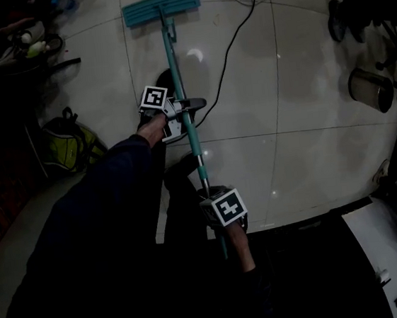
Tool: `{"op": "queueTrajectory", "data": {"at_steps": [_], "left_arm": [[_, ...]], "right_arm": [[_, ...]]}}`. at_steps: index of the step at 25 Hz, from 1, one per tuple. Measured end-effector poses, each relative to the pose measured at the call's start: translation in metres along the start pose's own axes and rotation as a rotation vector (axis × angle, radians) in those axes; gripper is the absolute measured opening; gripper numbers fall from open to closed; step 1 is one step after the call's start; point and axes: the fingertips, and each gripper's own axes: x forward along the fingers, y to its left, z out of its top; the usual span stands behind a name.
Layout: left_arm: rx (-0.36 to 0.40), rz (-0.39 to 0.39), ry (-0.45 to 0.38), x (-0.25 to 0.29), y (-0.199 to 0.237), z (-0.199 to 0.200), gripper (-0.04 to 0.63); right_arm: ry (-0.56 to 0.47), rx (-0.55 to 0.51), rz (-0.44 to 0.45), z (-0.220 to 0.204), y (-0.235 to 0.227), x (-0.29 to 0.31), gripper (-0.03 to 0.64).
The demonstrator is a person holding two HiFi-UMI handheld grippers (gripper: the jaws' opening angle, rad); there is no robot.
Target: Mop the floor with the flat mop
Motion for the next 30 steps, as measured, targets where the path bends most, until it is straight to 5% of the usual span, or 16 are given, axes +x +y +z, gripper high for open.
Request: {"op": "queueTrajectory", "data": {"at_steps": [7, 14, 22, 30], "left_arm": [[-0.082, 0.060, -0.004, -0.007, 0.089, -0.137, 0.005], [-0.126, 0.097, 0.024, -0.011, 0.132, -0.177, 0.005], [-0.135, 0.089, -0.010, -0.027, 0.123, -0.130, 0.005], [-0.136, 0.060, -0.031, -0.030, 0.071, -0.012, 0.005]], "right_arm": [[0.058, 0.030, 0.029, -0.146, 0.013, 0.036, 0.086], [0.068, 0.063, 0.050, -0.187, 0.014, 0.060, 0.086], [0.063, 0.093, 0.065, -0.135, 0.020, 0.067, 0.086], [0.056, 0.104, 0.047, -0.011, 0.009, 0.045, 0.086]]}}
